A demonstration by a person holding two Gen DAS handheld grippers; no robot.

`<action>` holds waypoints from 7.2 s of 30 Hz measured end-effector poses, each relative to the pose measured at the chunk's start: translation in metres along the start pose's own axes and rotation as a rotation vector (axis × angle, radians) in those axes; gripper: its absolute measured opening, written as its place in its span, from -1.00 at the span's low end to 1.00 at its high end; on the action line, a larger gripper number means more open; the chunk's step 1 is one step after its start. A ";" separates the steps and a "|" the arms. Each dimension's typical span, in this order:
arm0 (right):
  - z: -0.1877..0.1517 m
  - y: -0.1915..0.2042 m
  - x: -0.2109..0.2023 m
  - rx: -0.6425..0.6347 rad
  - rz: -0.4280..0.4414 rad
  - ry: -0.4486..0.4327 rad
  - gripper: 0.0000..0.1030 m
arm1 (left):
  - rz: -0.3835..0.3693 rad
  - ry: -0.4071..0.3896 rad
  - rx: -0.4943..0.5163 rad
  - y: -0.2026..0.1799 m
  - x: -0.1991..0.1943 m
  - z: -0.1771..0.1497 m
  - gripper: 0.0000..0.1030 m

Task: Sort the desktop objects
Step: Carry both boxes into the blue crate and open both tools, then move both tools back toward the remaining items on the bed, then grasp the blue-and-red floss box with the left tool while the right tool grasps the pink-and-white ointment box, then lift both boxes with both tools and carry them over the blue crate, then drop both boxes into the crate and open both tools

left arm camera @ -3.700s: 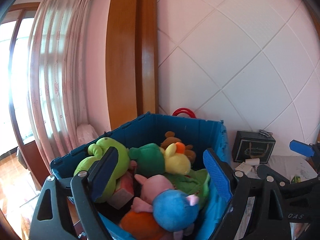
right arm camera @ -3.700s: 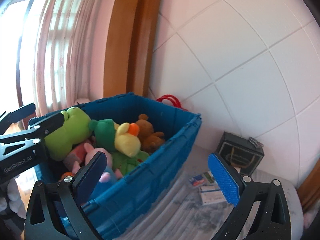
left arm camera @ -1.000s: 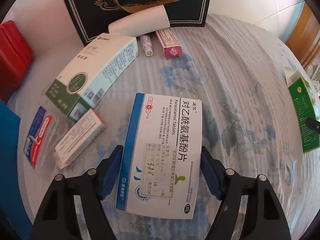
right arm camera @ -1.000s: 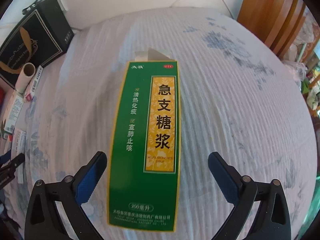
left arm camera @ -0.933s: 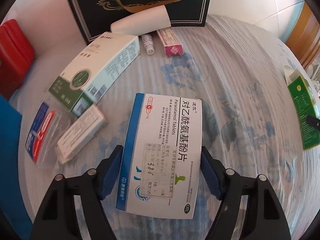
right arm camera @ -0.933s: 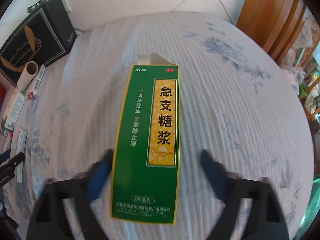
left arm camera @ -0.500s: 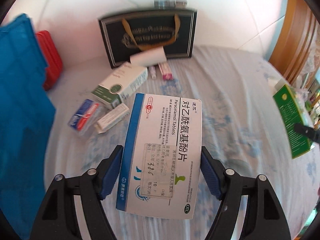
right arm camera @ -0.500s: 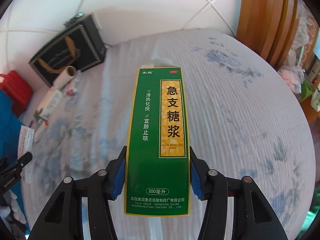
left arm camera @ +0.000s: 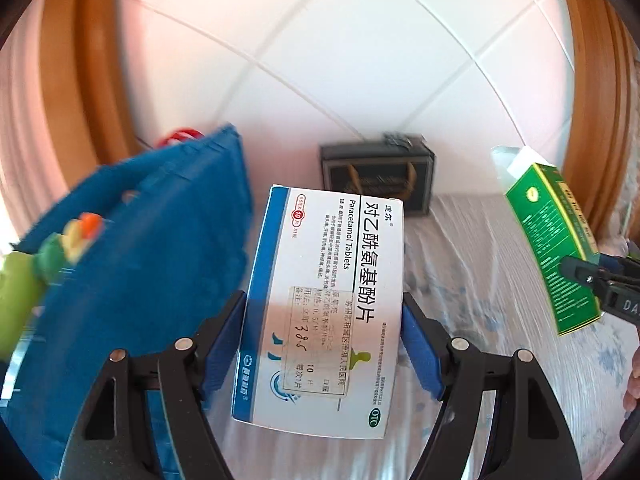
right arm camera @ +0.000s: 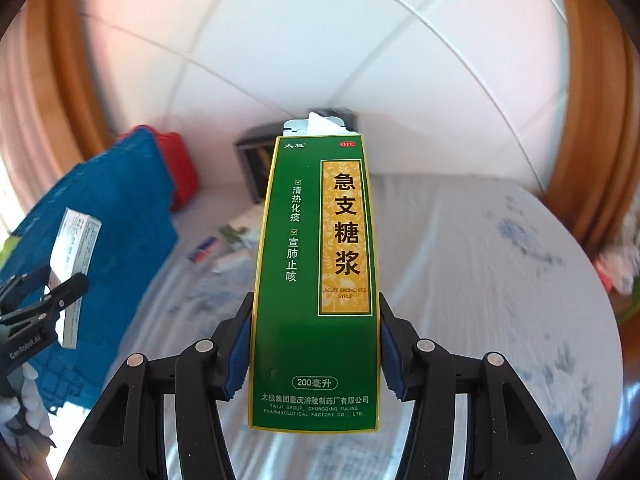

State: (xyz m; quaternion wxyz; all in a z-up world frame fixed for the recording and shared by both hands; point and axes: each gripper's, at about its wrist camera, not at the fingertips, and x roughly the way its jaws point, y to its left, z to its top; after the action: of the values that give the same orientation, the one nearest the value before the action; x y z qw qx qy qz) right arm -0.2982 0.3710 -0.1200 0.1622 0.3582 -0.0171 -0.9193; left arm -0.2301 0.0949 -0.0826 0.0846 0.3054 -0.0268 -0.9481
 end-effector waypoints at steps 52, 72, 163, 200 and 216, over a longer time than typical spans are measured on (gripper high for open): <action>0.023 0.417 -0.025 -0.393 0.278 -0.167 0.99 | 0.291 -0.129 -0.238 0.272 -0.093 -0.026 0.57; 0.037 0.150 -0.055 -0.153 0.083 -0.205 1.00 | 0.054 -0.162 -0.083 0.048 -0.077 0.012 0.57; 0.045 0.086 0.091 -0.053 0.128 -0.034 -0.44 | -0.116 -0.025 -0.047 -0.004 0.082 0.023 0.20; 0.032 0.487 -0.014 -0.478 0.432 -0.171 -0.44 | 0.329 -0.135 -0.303 0.327 -0.092 -0.018 0.22; 0.038 0.456 -0.018 -0.459 0.308 -0.233 0.95 | 0.314 -0.152 -0.316 0.319 -0.094 -0.015 0.58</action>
State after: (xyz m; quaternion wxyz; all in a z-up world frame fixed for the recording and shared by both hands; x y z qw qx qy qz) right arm -0.1801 -0.0581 -0.0127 0.3734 0.1977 0.1185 -0.8986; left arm -0.1001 -0.2020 -0.0082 0.2754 0.2080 0.0687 -0.9360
